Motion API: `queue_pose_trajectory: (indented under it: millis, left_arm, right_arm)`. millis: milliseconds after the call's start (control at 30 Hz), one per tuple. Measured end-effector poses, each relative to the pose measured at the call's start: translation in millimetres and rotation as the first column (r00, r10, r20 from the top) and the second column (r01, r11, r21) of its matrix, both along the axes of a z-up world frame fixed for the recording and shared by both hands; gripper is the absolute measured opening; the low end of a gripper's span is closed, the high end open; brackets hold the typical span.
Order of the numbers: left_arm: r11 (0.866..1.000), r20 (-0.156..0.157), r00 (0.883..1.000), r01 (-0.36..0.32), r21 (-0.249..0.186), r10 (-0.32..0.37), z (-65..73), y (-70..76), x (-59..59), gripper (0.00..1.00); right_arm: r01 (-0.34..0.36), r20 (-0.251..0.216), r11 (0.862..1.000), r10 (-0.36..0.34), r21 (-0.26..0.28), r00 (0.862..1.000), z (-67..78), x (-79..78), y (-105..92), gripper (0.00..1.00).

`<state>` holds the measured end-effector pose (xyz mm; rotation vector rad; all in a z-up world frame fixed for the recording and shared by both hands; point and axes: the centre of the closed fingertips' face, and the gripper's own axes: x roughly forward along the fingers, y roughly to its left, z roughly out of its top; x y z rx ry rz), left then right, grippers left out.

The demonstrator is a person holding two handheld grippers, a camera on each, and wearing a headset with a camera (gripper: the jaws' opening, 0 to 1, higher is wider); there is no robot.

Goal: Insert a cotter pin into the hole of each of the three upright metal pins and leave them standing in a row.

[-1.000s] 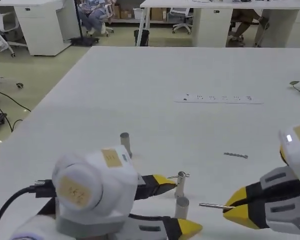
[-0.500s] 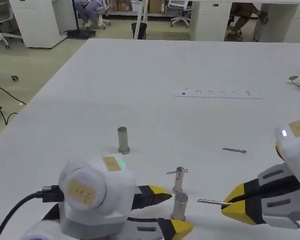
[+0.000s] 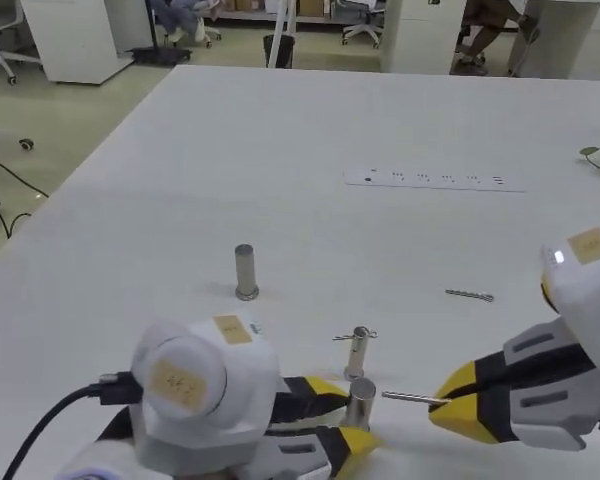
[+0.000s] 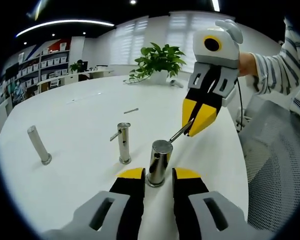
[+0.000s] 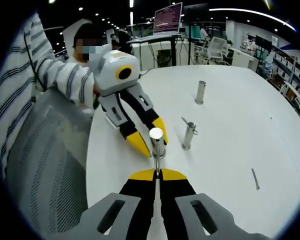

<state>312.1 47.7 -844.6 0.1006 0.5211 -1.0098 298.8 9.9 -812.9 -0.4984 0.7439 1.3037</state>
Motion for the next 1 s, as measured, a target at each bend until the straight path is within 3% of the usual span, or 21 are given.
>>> queue_pose_trajectory:
  millis: [133, 667, 1000]
  left_arm:
    - [1.0, -0.004, 1.0, -0.013, 0.001, 0.013, -1.7, 2.2, 1.4, 0.12]
    - [1.0, 0.031, 0.999, 0.01, 0.024, -0.01, -3.5, 3.1, -1.5, 0.11]
    - [1.0, 0.031, 0.999, 0.006, 0.026, -0.007, -3.6, 3.6, -1.1, 0.11]
  right_arm:
    - [-0.001, -0.004, 1.0, 0.001, 0.002, 1.0, -0.8, -0.2, 1.2, 0.03]
    - [-0.004, -0.012, 1.0, 0.004, 0.02, 1.0, -2.2, 0.6, 7.2, 0.03]
    - [-0.005, -0.023, 1.0, 0.005, 0.015, 1.0, -11.2, 1.2, 9.2, 0.03]
